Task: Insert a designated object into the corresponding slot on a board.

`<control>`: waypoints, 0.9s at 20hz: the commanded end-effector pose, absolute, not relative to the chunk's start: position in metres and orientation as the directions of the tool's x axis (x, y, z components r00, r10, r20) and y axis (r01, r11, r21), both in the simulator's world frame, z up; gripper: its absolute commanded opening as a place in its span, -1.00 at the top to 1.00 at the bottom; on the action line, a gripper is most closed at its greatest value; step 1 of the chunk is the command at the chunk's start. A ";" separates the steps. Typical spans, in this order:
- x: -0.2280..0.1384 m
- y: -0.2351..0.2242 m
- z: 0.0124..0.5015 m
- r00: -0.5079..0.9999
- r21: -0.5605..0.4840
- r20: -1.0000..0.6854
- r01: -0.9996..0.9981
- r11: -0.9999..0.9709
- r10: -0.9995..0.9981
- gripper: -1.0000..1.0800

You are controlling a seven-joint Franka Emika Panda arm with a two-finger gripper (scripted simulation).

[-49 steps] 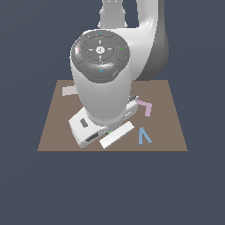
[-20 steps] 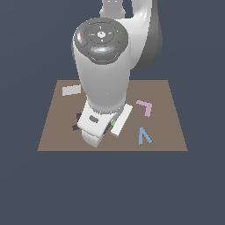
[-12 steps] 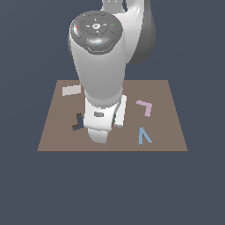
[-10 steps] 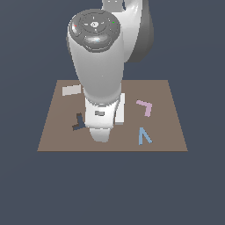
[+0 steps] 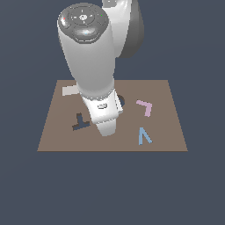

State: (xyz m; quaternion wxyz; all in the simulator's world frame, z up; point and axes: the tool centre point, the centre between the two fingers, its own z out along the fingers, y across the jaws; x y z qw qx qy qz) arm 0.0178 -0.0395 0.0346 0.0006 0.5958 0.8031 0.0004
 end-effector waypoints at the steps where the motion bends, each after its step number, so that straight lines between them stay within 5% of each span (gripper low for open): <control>1: 0.015 -0.044 0.035 -0.381 0.002 -0.001 0.925 0.381 0.925 1.00; 18: 0.012 -0.080 0.037 -0.846 0.001 -0.002 0.533 0.846 0.533 1.00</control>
